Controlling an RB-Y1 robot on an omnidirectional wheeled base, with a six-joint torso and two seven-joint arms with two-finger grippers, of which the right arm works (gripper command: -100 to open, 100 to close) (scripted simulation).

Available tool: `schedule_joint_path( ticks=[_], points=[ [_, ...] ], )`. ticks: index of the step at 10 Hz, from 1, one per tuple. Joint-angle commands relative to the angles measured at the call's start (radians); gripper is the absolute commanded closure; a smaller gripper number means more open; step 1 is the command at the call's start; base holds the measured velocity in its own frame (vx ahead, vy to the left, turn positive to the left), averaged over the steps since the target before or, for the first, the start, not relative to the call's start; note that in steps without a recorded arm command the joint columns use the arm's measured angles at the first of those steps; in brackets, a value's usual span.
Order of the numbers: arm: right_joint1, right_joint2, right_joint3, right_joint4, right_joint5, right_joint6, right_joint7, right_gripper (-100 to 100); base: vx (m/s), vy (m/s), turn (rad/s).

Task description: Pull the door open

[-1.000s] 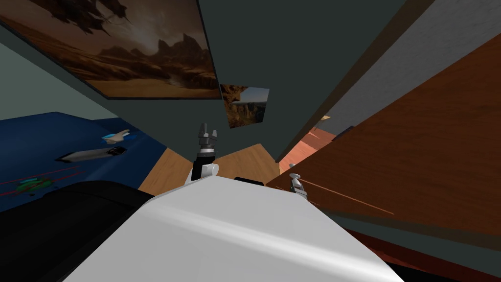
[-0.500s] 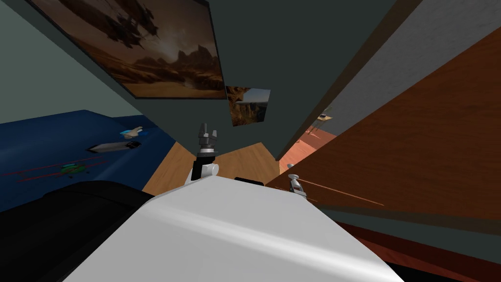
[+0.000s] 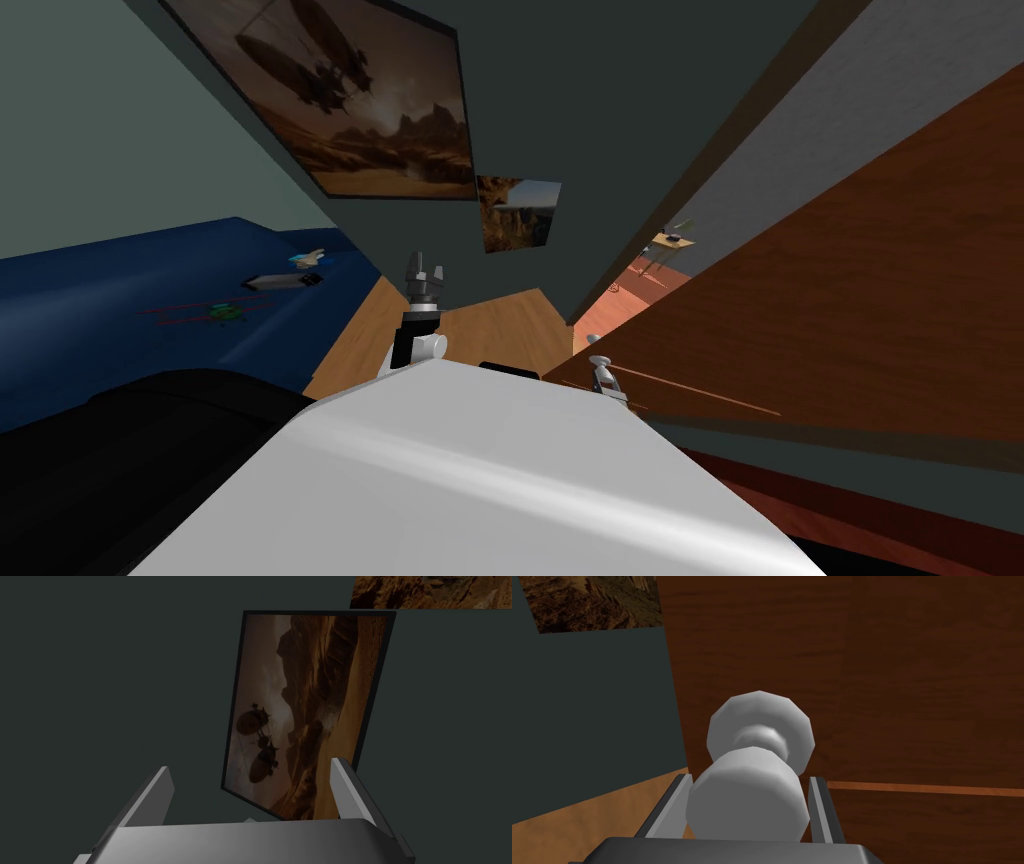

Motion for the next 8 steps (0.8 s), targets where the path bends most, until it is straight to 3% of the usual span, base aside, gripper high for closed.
schedule_joint_path(
  ticks=[1, 8],
  points=[
    [-0.004, -0.003, 0.008, 0.012, 0.007, -0.011, -0.013, 100, -0.198, -0.041, 0.12],
    [-0.022, -0.012, 0.031, 0.051, 0.025, -0.032, -0.048, 100, -0.164, -0.03, 0.106]
  ],
)
